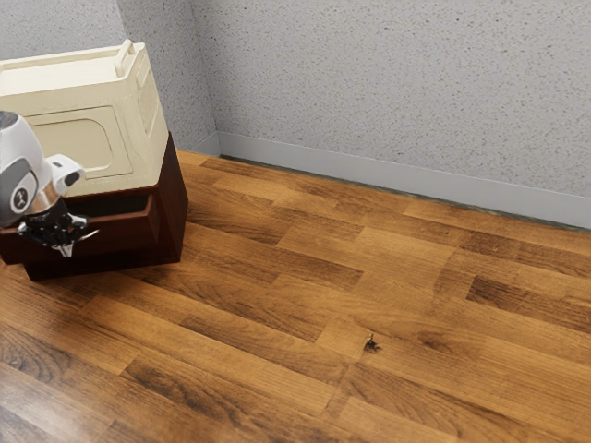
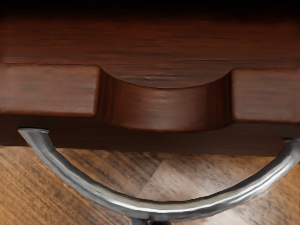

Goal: Push the drawer handle with one arm to close the drawer

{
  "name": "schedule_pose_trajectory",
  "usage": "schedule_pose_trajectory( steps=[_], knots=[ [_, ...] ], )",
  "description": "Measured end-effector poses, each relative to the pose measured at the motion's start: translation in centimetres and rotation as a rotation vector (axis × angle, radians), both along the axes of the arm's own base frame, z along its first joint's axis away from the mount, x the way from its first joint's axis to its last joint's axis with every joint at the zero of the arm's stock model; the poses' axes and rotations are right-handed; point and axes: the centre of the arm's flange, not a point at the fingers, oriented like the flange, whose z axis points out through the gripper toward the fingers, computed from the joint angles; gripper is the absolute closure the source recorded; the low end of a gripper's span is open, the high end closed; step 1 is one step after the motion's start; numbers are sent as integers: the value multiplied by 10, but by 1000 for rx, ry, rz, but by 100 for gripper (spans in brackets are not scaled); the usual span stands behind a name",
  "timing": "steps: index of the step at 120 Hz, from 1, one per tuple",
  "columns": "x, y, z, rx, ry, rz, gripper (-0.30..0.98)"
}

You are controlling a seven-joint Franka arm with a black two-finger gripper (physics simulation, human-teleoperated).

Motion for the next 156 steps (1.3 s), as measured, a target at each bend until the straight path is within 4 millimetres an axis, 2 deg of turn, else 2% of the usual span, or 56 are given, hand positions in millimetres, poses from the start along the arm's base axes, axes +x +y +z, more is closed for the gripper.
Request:
schedule_pose_trajectory(
  steps=[44, 94, 111, 118, 126, 135, 150, 156],
  knots=[
    [34, 20, 1, 28, -15, -15, 79],
    [56, 35, 1, 35, -24, -40, 79],
    [60, 34, -3, 39, -18, -45, 85],
    [57, 33, -4, 24, -19, -36, 79],
    [45, 29, -6, -29, -15, -10, 79],
    [36, 14, 9, -108, -3, 9, 79],
    [28, -29, 41, -225, 63, -27, 79],
    [36, -57, 60, -254, 96, -80, 79]
  ],
)
